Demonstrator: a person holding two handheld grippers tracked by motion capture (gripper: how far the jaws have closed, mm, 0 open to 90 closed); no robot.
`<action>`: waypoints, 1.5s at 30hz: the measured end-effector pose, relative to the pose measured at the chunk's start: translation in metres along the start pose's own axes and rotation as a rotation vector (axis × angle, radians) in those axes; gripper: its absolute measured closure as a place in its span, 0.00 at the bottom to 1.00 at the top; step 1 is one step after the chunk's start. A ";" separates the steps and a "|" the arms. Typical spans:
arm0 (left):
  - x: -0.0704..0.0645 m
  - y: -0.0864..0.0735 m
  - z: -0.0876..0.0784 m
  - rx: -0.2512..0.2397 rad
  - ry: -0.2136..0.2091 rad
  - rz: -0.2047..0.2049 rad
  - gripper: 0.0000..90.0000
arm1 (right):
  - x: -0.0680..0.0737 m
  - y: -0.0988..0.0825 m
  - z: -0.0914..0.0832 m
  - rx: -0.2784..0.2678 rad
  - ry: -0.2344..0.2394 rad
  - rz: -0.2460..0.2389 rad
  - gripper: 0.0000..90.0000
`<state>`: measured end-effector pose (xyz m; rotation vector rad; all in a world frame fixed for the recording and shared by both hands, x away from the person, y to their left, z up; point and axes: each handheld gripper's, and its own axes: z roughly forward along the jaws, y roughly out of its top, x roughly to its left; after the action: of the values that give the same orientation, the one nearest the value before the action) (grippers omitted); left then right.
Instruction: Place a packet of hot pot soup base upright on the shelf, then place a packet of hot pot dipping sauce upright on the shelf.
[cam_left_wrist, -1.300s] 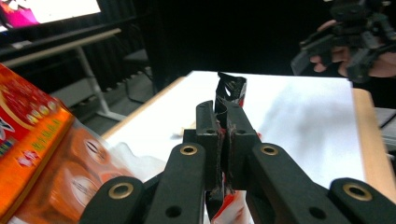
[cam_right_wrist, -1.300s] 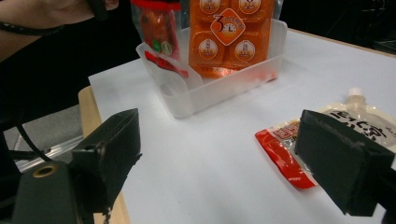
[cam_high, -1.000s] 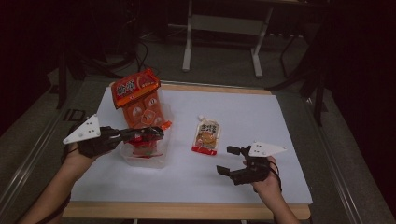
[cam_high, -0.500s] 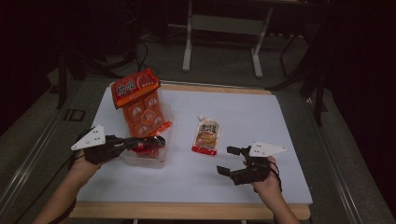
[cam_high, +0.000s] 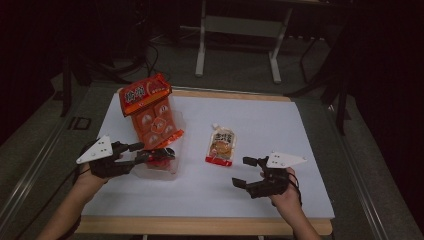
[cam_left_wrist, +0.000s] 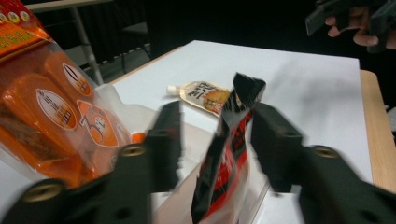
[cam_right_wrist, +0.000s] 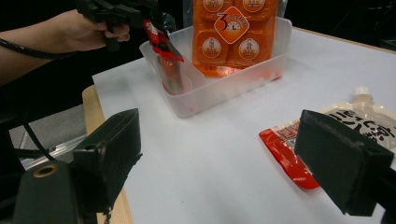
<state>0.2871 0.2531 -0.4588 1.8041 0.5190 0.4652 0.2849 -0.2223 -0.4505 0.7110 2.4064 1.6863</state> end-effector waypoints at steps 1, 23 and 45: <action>0.000 0.000 0.000 0.000 0.000 0.000 0.45 | 0.000 0.000 0.000 -0.001 0.001 0.001 0.16; -0.063 0.062 0.015 -0.080 -0.004 -0.027 0.02 | -0.005 0.009 -0.002 0.023 -0.140 -0.008 0.13; -0.117 0.032 0.051 -0.077 -0.116 -0.039 0.02 | -0.045 0.024 0.020 0.028 -0.259 -0.013 0.26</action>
<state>0.2223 0.1385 -0.4482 1.7331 0.4495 0.3473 0.3390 -0.2182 -0.4439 0.8579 2.2531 1.4569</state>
